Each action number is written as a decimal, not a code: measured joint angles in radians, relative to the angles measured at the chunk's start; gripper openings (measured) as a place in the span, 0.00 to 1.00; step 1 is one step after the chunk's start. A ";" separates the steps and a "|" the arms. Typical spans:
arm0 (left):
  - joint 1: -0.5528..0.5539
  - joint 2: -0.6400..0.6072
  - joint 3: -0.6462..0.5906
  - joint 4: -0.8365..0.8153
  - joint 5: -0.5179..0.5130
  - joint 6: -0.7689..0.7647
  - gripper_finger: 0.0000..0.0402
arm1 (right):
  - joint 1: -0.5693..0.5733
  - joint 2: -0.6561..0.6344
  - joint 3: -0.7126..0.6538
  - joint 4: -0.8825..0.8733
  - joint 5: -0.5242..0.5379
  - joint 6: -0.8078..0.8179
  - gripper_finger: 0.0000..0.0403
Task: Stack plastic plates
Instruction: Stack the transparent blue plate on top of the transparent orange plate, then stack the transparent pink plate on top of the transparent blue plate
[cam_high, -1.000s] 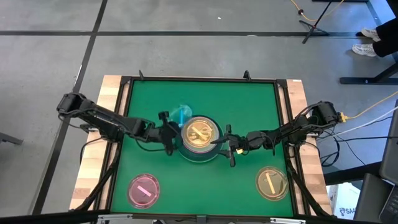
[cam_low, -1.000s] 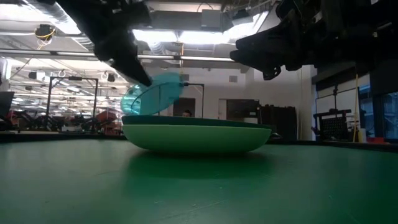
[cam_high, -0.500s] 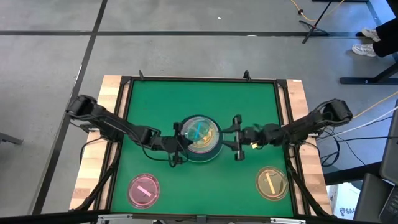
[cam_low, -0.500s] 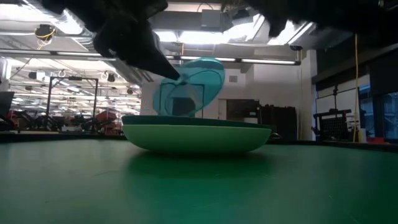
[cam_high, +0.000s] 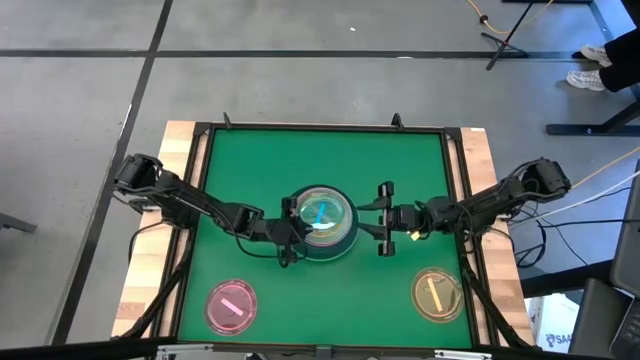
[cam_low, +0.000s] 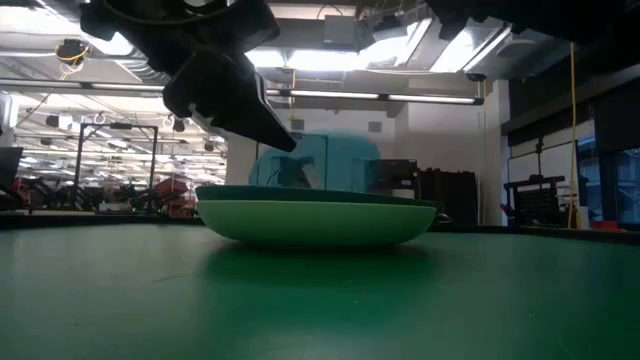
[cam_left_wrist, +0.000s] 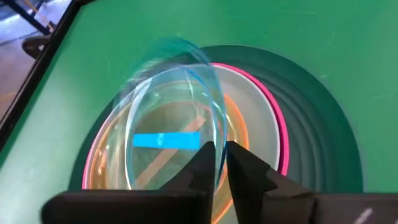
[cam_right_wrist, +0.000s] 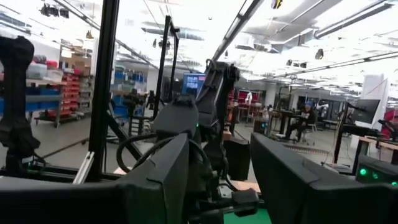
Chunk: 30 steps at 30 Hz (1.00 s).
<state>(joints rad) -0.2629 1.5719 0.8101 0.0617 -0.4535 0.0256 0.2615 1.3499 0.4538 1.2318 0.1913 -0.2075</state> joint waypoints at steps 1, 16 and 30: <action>0.001 0.000 0.000 -0.001 0.000 -0.014 0.11 | 0.000 0.004 0.000 -0.002 0.000 -0.001 0.42; -0.077 -0.098 0.000 -0.227 0.002 -0.191 0.28 | 0.000 0.023 0.000 -0.018 0.000 -0.001 0.42; -0.341 -0.239 0.000 -0.493 0.209 -0.776 0.28 | 0.000 0.023 0.000 -0.030 0.001 -0.007 0.42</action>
<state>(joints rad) -0.6037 1.3325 0.8097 -0.4313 -0.2447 -0.7501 0.2615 1.3727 0.4538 1.2018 0.1923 -0.2142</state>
